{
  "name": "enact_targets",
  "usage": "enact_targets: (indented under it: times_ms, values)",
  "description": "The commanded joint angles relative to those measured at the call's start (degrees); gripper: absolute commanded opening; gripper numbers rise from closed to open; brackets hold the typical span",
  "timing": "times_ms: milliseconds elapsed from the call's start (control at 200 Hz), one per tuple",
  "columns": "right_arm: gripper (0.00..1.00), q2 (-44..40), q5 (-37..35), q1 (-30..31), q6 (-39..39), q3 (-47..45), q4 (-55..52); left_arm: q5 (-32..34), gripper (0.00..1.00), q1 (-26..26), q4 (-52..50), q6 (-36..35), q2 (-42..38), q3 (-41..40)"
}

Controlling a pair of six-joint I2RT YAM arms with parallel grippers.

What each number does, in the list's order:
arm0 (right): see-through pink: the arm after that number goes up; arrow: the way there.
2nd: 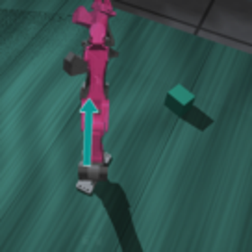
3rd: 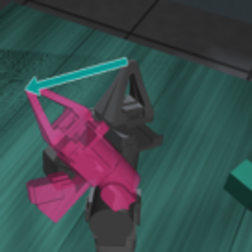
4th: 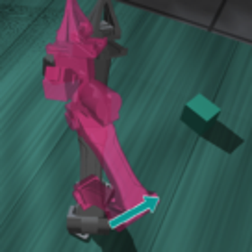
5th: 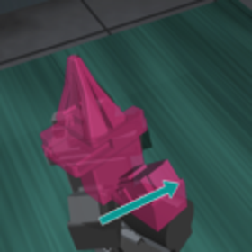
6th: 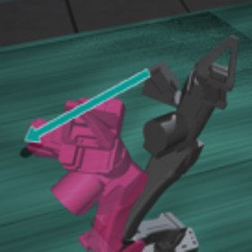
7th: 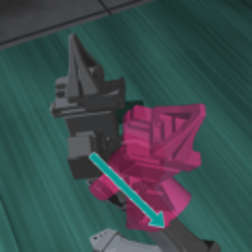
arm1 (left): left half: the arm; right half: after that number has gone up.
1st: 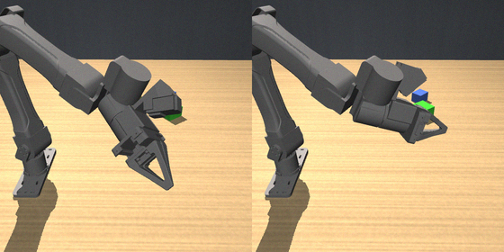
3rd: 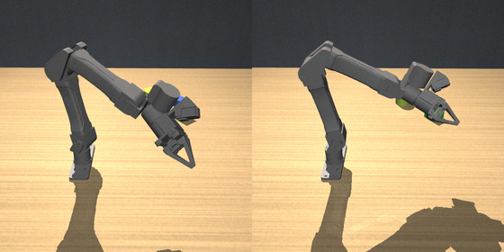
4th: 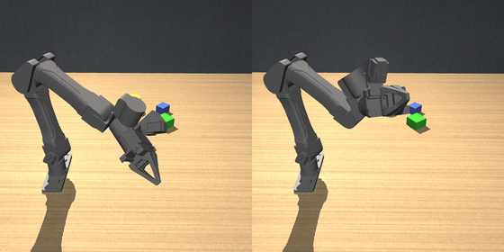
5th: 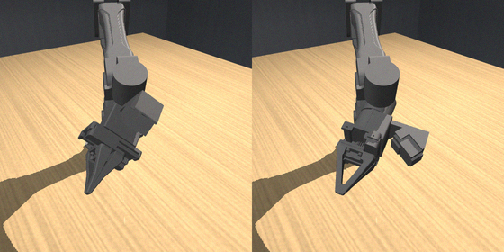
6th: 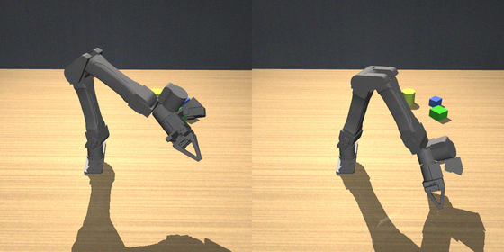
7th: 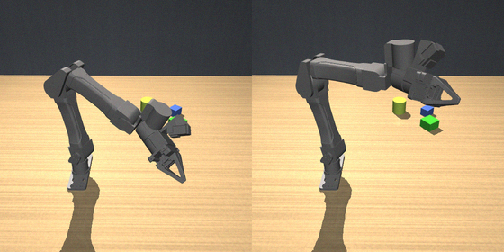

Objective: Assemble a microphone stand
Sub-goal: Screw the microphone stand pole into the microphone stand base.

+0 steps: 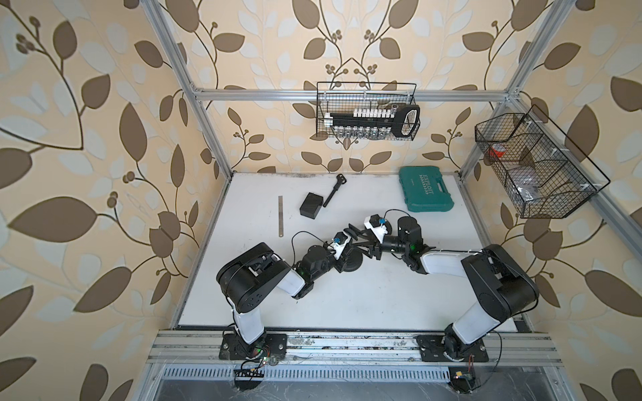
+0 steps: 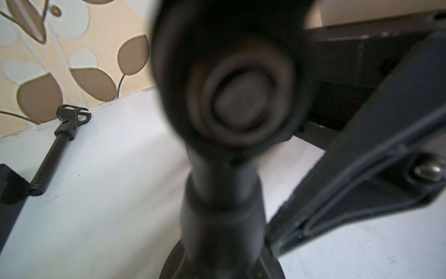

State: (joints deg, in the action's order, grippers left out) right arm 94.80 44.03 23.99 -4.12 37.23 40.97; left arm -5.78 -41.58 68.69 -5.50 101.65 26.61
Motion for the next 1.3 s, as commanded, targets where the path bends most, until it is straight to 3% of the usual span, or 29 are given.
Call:
enact_targets:
  times_ms: [0,445,670,900,1005,1170,1295]
  values:
    - [0.53,1.3,2.6,0.6,0.4,2.3,1.7,-0.4,0.08,-0.1,-6.2,0.3,0.9,0.6]
    - [0.41,2.2,2.7,1.4,1.0,3.3,4.2,-1.4,0.10,-0.1,-6.2,0.4,3.0,2.0]
    - [0.29,3.2,2.4,1.9,1.1,3.4,4.8,-1.7,0.10,-0.1,-6.5,0.3,3.6,2.5]
    - [0.00,3.8,-1.1,2.1,3.1,0.1,9.0,-1.4,0.11,-0.1,-6.8,0.1,3.1,2.4]
    - [0.00,3.5,-7.5,3.6,4.2,-2.8,11.9,-1.4,0.14,-0.1,-6.9,0.3,2.7,2.3]
    - [0.00,2.4,-26.9,9.2,5.5,-7.1,13.4,-1.3,0.17,-0.1,-6.8,0.8,1.9,2.0]
    - [0.00,2.2,-39.0,13.1,7.9,-9.5,14.6,-0.8,0.26,-0.1,-6.6,0.8,0.4,1.5]
